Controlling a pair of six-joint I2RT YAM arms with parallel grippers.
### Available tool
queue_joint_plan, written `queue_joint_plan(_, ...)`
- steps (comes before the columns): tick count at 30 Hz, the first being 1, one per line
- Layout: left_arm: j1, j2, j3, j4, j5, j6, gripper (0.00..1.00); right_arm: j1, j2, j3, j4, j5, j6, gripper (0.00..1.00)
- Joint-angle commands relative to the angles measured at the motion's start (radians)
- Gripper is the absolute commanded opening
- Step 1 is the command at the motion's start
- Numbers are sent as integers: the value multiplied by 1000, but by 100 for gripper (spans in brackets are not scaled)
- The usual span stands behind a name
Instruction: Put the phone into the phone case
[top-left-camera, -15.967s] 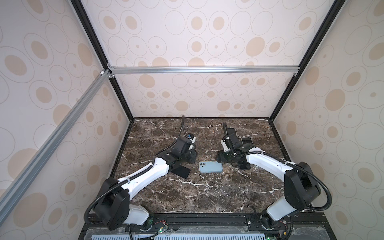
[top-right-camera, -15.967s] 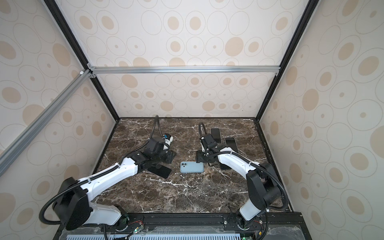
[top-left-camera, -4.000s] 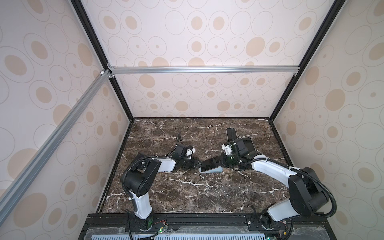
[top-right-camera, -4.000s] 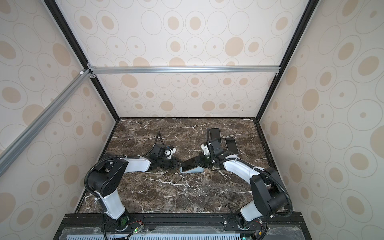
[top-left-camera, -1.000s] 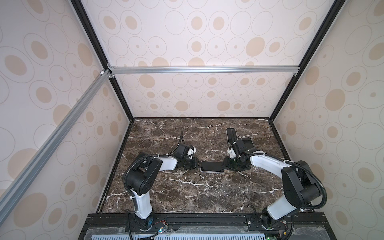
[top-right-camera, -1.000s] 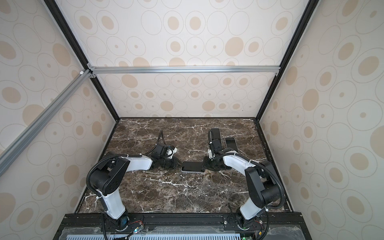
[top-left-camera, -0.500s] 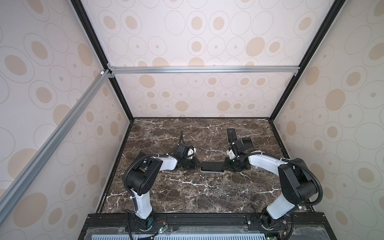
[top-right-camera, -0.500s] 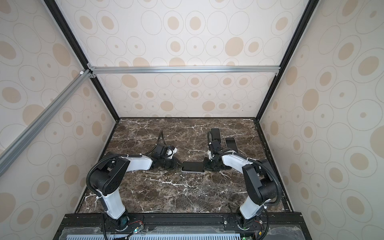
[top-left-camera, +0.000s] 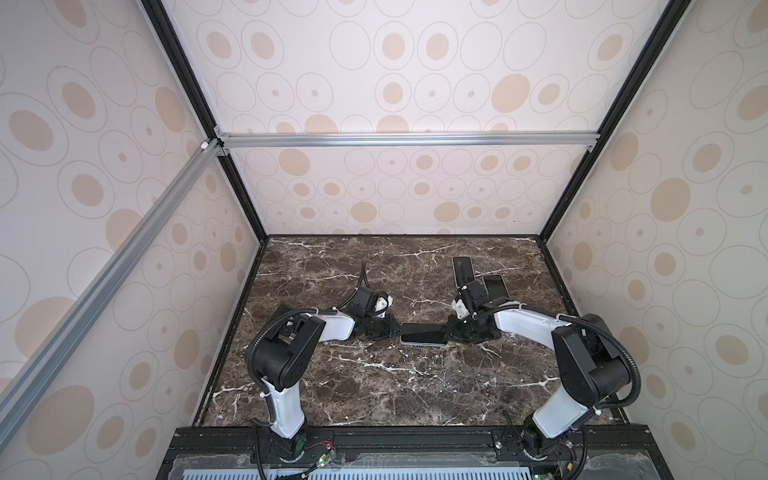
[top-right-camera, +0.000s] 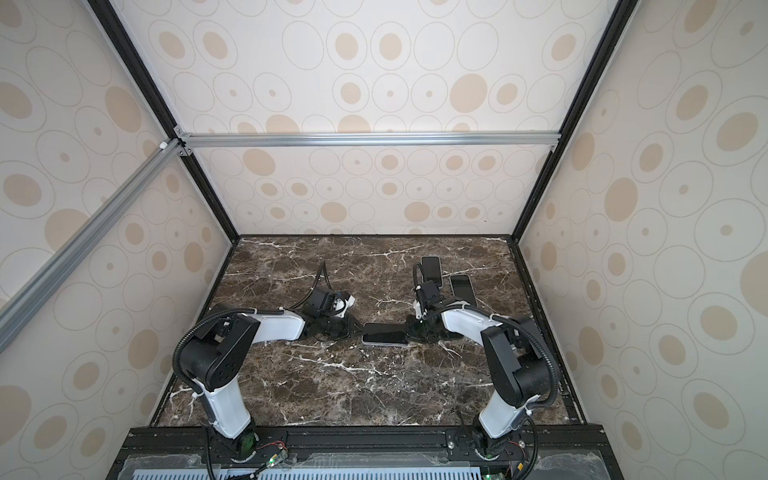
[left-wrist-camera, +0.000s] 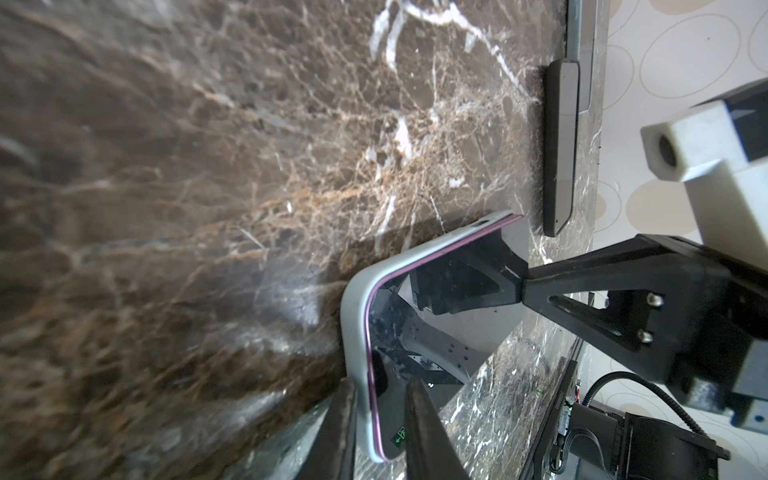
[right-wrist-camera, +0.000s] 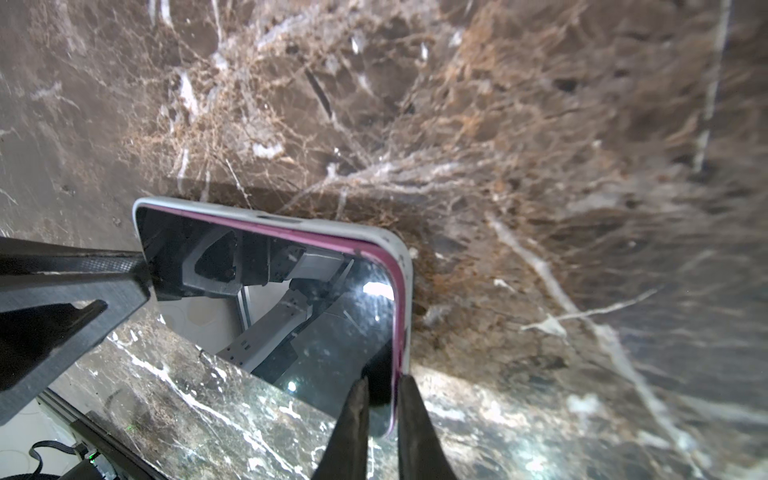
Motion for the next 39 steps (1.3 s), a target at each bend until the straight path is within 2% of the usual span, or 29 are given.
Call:
queue_joint_plan(1,-12,15,9,25,47,-13,22,41,69,-19,7,17,-4,14)
queue_joint_plan(17,-40,21,9,24,46,-14,19,70,150,-61,107,-18,27,9)
queue_joint_plan(26,-44,-23,-24,5,-16,-6,21,88,76,-42,24,70,-13,12)
queue_joint_plan(31,-46,-38,-17,-35,-13,2,22,87,43,-2,-53,101,-39,12)
queue_joint_plan(39,-47,-82,-28,-142,-110,100,21,88,48,20,-55,109,-47,14)
